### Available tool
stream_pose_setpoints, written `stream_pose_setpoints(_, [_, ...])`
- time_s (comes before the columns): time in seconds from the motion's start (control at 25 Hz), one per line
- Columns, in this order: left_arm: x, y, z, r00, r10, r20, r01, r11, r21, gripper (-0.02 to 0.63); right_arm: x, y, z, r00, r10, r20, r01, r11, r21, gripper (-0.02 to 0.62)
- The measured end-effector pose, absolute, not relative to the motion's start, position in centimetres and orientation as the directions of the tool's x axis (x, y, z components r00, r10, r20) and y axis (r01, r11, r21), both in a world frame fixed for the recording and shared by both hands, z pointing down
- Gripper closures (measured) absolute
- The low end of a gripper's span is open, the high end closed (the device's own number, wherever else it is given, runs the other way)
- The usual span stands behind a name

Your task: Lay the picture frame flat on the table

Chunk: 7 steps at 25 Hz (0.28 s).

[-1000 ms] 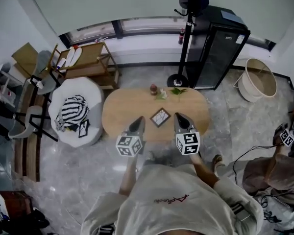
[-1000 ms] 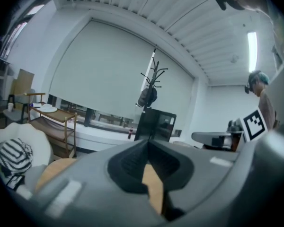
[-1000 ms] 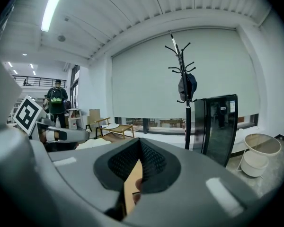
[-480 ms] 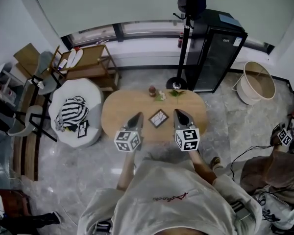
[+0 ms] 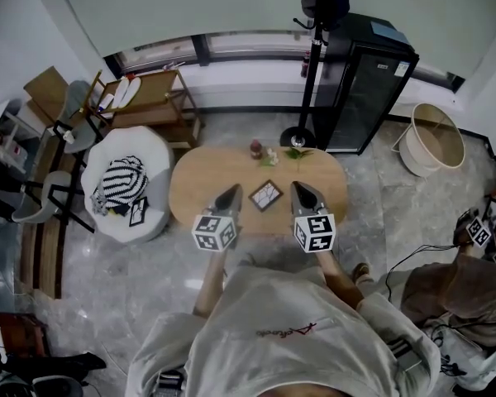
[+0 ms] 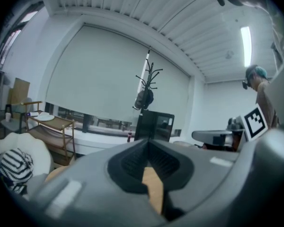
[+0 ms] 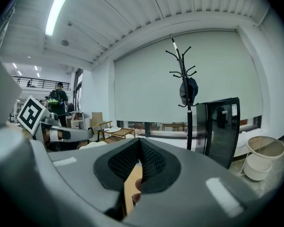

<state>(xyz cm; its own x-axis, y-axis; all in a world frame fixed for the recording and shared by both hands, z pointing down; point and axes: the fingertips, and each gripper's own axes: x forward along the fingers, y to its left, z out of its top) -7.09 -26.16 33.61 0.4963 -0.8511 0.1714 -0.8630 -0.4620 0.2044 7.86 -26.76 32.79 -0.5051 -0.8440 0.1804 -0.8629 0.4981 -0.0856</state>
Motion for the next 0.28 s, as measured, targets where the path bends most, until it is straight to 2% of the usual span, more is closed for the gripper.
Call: stream_pose_setpoints(0.28, [-7.20, -26.44, 33.04, 0.498, -0.851, 0.165, -0.863, -0.468, 0.190, 0.607, 7.30, -26.78, 32.61, -0.519, -0.837, 0.173, -0.855, 0.512, -0.086, 0.592])
